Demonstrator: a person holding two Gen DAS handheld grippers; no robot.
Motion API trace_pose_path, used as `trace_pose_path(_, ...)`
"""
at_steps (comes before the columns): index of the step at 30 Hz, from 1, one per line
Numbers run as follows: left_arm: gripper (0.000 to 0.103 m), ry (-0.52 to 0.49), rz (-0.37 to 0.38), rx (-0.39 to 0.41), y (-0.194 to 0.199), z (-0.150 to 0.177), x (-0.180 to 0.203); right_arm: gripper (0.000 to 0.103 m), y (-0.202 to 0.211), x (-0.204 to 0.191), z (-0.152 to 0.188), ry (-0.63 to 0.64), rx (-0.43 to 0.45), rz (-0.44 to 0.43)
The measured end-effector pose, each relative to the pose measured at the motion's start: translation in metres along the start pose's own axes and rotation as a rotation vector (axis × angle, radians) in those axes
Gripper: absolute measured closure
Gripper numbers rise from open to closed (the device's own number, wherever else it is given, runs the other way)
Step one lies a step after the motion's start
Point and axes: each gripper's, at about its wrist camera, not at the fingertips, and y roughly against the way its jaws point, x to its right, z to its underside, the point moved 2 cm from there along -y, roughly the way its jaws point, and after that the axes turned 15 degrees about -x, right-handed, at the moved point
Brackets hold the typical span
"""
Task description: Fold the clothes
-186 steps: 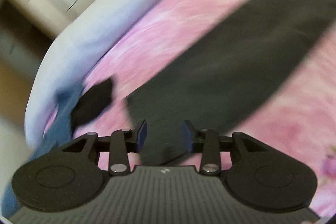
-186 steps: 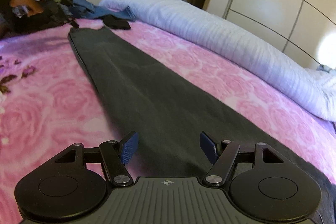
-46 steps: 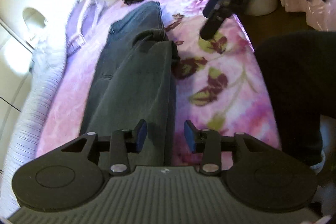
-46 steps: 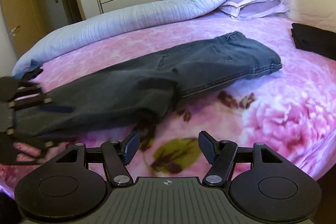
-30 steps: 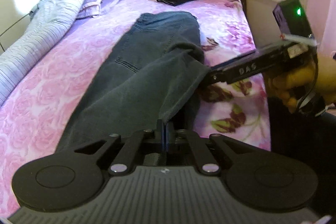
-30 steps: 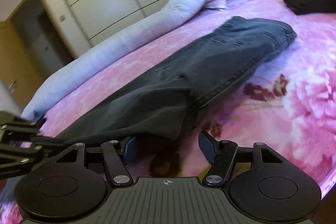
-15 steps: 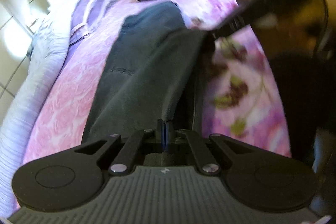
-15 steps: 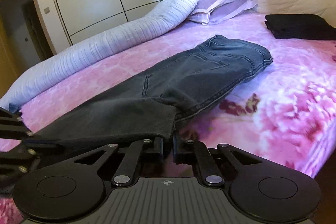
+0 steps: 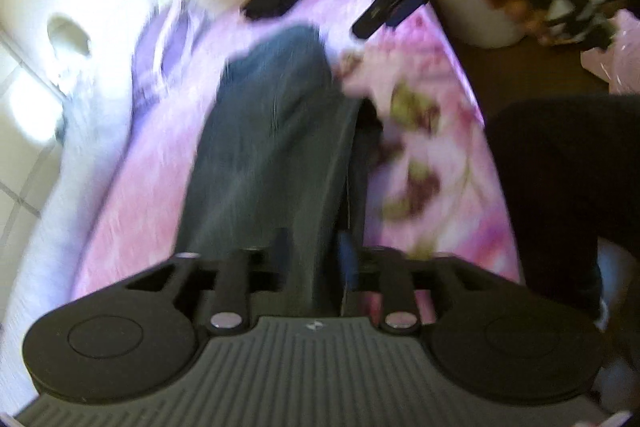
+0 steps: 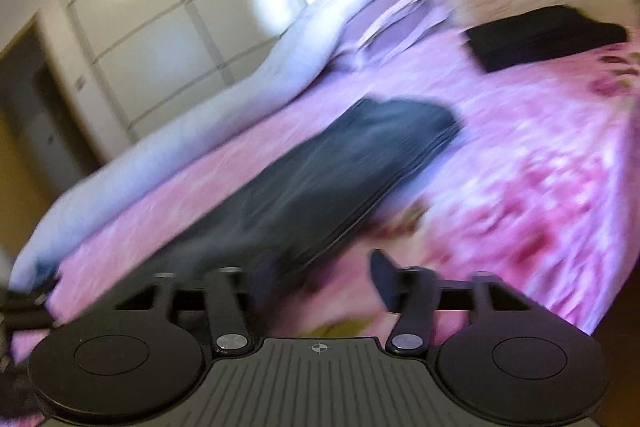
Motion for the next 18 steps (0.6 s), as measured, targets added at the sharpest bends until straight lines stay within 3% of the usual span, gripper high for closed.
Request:
trace_pose_path(4,0.054,-0.098,-0.066,0.065,-0.015,-0.041,0.026,0.043,-0.017,0.029,-0.026,-0.085,-0.007,-0.009)
trace_pose_path(9,0.053,-0.168,-0.116,0.047,-0.057,-0.078,0.050,0.042,-0.041,0.058,-0.049,-0.168,-0.031,-0.049)
trace_pose_path(11,0.060,-0.193,-0.114,0.027,-0.073,-0.084,0.053,0.041,-0.052,0.067,-0.061,-0.195,-0.036,-0.068)
trace_pose_path(12,0.077,-0.198,-0.096,0.015,-0.080,-0.086,0.052,0.041,-0.060,0.071,-0.067,-0.215,-0.041,-0.074)
trace_pose_path(14,0.083,-0.156,-0.040,0.005,-0.086,-0.086,0.044,0.040,-0.076,0.083,-0.080,-0.278,-0.044,-0.078)
trace_pose_path(16,0.096,-0.136,-0.027,0.024,-0.082,-0.082,0.040,0.040,-0.092,0.097,-0.093,-0.349,-0.045,-0.079)
trace_pose_path(18,0.099,-0.119,-0.013,0.051,-0.075,-0.075,0.036,0.044,-0.107,0.113,-0.106,-0.416,-0.045,-0.117)
